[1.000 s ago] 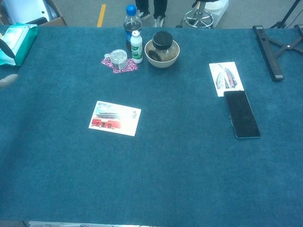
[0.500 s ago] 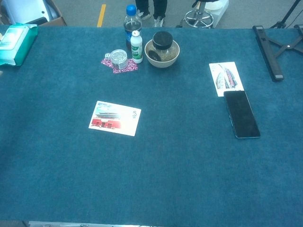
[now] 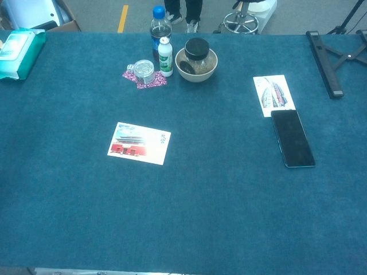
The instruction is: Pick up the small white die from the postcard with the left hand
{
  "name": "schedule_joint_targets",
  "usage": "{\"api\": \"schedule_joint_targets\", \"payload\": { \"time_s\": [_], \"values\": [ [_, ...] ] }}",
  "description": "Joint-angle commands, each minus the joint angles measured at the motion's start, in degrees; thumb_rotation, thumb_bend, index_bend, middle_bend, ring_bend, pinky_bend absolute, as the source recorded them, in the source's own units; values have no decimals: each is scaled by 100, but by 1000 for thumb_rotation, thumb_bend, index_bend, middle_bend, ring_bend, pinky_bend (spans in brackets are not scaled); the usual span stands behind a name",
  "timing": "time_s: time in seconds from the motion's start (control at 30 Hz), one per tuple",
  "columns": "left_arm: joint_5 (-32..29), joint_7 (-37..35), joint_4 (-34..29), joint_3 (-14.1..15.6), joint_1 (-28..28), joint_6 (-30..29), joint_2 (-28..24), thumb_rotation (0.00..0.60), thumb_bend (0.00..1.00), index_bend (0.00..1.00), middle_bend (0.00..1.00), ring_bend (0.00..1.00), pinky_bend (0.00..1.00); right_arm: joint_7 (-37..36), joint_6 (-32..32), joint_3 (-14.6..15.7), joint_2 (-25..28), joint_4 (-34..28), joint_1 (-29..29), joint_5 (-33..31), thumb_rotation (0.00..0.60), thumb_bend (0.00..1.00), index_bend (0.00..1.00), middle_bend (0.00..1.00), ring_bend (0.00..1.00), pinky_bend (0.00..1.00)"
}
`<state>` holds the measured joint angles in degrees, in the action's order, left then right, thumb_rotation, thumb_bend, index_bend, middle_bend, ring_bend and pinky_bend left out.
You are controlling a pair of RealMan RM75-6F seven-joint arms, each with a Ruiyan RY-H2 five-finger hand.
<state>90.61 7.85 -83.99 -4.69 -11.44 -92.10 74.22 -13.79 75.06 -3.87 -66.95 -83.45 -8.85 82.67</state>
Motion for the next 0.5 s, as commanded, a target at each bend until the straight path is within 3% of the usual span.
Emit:
{"api": "schedule_joint_targets", "payload": {
  "time_s": [0.03,0.33,0.5],
  "values": [
    [-11,15,-162,31,98,-56,-170,600,232,546,425,301,494,249,116,59,110,-232,26,139,600,0,353,263,211,322],
    [-276,-383,-442,154,478,-139,-611,600,232,543,423,302,494,1181,550,196,402,-1049,268,297,600,0,353,263,213,322],
    [-405,-558,-312,203,602,-77,-625,600,232,539,422,302,494,1426,702,240,390,-1144,360,358,600,0,353,263,213,322]
  ]
}}
